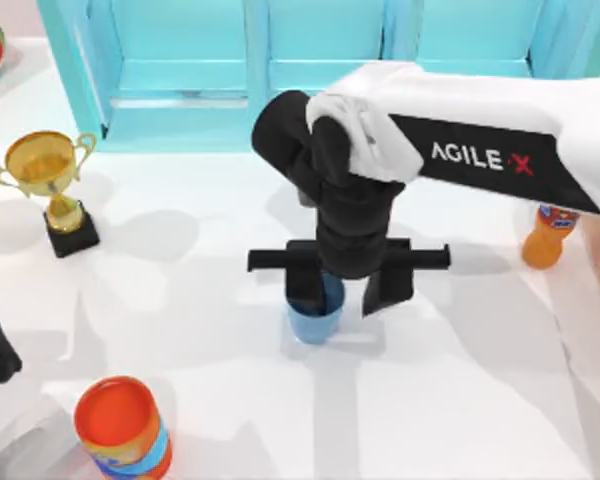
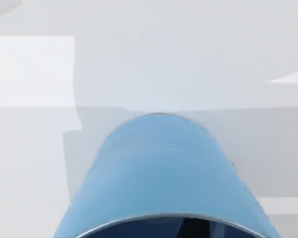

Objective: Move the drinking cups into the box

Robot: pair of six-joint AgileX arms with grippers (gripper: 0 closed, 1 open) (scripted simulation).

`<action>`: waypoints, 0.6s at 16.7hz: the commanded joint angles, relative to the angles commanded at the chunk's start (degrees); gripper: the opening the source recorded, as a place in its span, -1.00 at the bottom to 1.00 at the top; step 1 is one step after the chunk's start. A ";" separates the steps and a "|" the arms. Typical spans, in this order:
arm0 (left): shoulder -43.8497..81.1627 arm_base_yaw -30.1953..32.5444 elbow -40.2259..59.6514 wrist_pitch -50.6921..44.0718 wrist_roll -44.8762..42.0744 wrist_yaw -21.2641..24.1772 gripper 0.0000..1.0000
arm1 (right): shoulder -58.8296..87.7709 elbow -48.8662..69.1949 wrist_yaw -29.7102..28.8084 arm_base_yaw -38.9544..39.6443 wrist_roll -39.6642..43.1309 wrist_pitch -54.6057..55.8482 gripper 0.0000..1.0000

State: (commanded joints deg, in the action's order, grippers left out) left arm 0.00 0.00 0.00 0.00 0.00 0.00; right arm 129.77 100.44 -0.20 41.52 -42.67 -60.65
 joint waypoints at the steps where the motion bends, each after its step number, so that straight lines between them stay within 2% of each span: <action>1: 0.00 0.00 0.00 0.00 0.00 0.00 1.00 | 0.00 0.00 0.00 0.00 0.00 0.00 -0.66; 3: 0.00 0.00 0.00 0.00 0.00 0.00 1.00 | 0.00 0.00 0.00 0.00 0.00 0.00 -0.96; 4: 0.00 0.00 0.00 0.00 0.00 0.00 1.00 | 0.00 0.00 0.00 0.00 0.00 0.00 -1.00; 10: 0.00 0.00 0.00 0.00 0.00 0.00 1.00 | 0.00 0.00 0.00 0.00 0.00 0.00 -1.00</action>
State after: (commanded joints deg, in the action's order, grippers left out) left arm 0.00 0.00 0.00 0.00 0.00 0.00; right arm 129.77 100.44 -0.20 41.52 -42.67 -60.65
